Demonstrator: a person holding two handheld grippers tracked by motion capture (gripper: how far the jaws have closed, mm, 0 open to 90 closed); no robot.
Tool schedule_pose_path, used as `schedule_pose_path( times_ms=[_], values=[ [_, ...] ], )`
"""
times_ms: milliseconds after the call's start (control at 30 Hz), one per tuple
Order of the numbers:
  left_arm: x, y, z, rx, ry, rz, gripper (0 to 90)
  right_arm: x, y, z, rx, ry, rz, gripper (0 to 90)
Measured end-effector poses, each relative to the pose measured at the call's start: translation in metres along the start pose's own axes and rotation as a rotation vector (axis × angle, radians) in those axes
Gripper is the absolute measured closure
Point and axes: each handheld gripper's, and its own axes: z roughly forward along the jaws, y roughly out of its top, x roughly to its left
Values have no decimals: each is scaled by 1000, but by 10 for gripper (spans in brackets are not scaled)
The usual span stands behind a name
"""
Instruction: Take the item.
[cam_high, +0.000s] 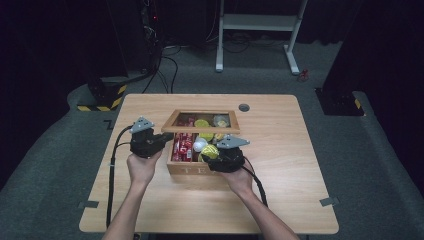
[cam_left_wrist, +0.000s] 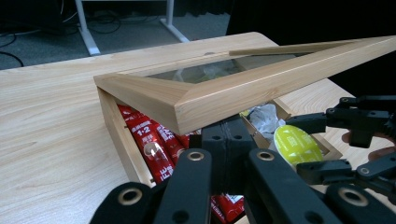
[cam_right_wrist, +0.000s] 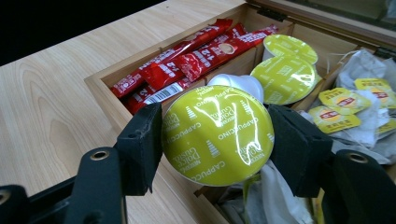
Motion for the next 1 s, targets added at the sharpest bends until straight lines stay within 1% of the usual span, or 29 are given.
schedule_pose_path(
  times_ms=[67, 133, 367, 400, 467, 567, 667, 800, 1000],
  values=[
    [0, 0, 0, -1, -4, -6, 898, -2, 0, -2, -5, -4, 0, 383],
    [0, 0, 0, 0, -7, -6, 898, -3, -1, -4, -2, -3, 8, 383],
    [1, 0, 1, 1, -11, -6, 898, -10, -2, -12, -1, -22, 16, 384],
    [1, 0, 1, 1, -10, -5, 898, -11, -2, -14, 0, -24, 23, 383],
    [1, 0, 1, 1, -9, -4, 898, -12, -3, -15, 0, -26, 17, 384],
    [0, 0, 1, 2, -8, -3, 898, -15, -4, -18, -1, -30, 26, 384],
    [1, 0, 1, 4, -8, 0, 898, -19, -4, -20, 0, -23, 41, 383],
    [1, 0, 0, 10, -6, 10, 898, -23, -6, -23, 4, -23, 40, 383],
    [1, 0, -1, 3, -13, -2, 897, -29, -8, -31, 1, -37, 48, 383]
  ],
)
